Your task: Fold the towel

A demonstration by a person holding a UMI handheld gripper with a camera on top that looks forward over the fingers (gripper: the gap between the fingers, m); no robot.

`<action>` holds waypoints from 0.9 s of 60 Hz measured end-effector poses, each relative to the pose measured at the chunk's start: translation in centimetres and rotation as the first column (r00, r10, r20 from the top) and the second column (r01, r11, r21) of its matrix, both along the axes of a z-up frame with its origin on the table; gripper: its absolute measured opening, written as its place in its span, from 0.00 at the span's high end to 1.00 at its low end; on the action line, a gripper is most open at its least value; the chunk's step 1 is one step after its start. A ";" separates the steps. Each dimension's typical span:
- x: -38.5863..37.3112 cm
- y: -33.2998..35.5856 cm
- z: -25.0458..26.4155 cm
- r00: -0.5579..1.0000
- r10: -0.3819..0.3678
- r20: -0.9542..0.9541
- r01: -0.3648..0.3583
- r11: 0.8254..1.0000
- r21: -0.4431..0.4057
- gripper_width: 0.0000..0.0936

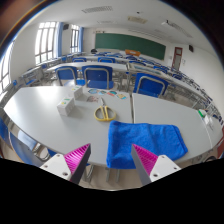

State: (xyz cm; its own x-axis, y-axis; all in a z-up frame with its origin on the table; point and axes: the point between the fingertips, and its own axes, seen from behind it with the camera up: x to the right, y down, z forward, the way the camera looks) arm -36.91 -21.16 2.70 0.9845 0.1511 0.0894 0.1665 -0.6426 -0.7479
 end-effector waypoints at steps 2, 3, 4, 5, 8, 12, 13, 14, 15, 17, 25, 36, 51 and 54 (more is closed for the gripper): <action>0.1 1.1 -0.8 1.000 0.000 0.014 0.000 1.000 -0.005 0.10; 0.2 1.6 -1.3 1.000 0.000 0.019 0.000 1.000 -0.008 0.10; 0.3 2.1 -1.7 1.000 0.001 0.023 -0.001 1.000 -0.011 0.10; 0.3 2.5 -2.1 1.000 0.002 0.026 -0.001 1.000 -0.015 0.10; 0.6 3.3 -3.0 1.000 0.005 0.029 -0.004 1.000 -0.029 0.12; 1.0 3.8 -3.9 1.000 0.016 0.023 -0.015 0.999 -0.040 0.21; 1.1 3.9 -4.2 1.000 0.016 0.023 -0.015 0.999 -0.046 0.28; 1.1 3.9 -4.3 1.000 0.016 0.020 -0.015 0.999 -0.050 0.33; 1.1 4.0 -4.2 1.000 0.016 0.014 -0.015 0.999 -0.043 0.39; 1.7 4.0 -4.2 1.000 0.013 0.027 -0.012 0.999 -0.038 0.51; 2.9 4.3 -3.9 0.989 0.083 0.125 -0.084 0.996 -0.004 0.96; 2.6 4.4 -3.6 0.991 0.117 0.056 -0.116 0.993 -0.034 0.99; 4.0 6.3 6.3 0.974 0.097 -0.204 -0.092 0.995 0.036 0.98; 6.7 7.1 7.5 0.975 0.066 -0.214 -0.057 0.997 0.047 0.97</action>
State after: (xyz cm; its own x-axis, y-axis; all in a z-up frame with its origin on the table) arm -30.22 -14.05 10.23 0.9703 0.2126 -0.1159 0.0374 -0.6045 -0.7957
